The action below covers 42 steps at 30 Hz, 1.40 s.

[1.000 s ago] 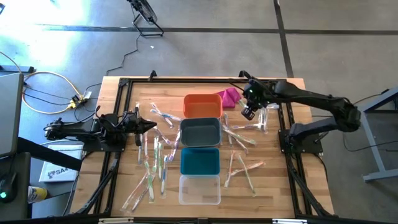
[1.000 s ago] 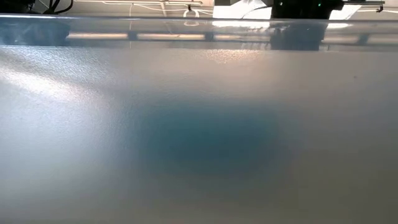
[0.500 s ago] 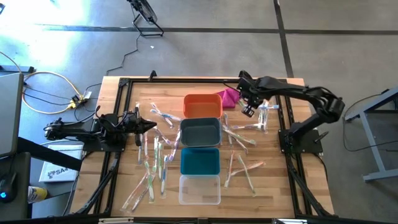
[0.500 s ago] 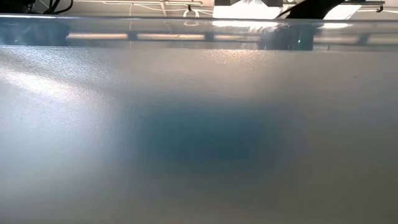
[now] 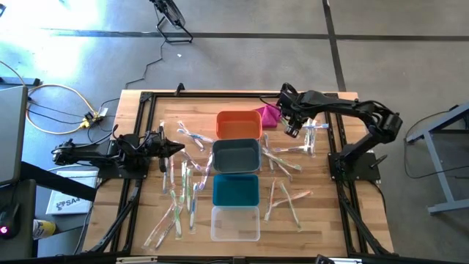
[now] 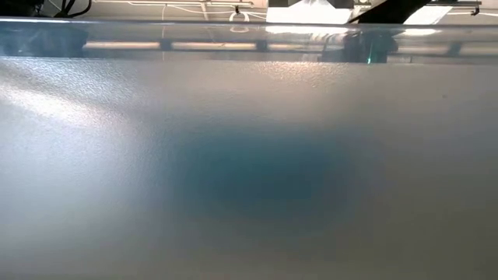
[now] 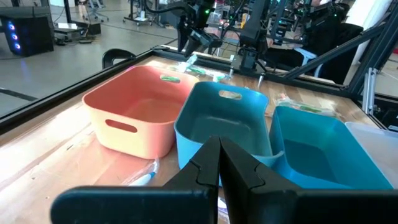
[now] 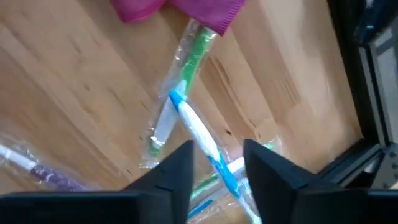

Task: Pick & Place Toothbrushes
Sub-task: Put the blue toothbrush into the orange bin

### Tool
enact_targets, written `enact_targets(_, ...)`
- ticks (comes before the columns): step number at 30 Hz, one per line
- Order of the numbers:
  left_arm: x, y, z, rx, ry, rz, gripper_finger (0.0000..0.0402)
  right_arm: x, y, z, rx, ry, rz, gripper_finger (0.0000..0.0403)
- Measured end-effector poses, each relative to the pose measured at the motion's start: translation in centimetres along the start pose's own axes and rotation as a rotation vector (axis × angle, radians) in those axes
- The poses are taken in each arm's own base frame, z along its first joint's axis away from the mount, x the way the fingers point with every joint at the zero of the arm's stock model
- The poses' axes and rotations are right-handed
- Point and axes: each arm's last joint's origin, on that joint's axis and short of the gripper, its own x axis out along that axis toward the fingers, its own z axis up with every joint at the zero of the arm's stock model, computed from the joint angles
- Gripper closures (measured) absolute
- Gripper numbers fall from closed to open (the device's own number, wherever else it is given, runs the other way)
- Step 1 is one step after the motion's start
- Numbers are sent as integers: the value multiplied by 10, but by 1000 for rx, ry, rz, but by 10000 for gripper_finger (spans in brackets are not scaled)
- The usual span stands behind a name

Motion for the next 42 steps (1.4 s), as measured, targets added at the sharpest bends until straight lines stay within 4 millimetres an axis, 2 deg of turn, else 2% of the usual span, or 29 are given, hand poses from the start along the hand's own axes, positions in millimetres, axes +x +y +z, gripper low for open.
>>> enact_targets(4,0,0,0,0,1,0,396,0,1,0,-59,-1,30,215)
enact_targets(8,0,0,0,0,1,0,396,0,1,0,-114,-3,31,200)
enact_targets(14,0,0,0,0,1,0,396,4,0,0,-131,7,38,206)
enact_targets(26,0,0,-1,2,8,1,396,40,3,4,-146,134,15,207)
enact_targets(31,0,0,-1,4,18,3,396,50,3,6,-161,172,-52,207)
enact_targets(42,0,0,-2,4,21,4,396,72,7,9,-193,228,-49,212)
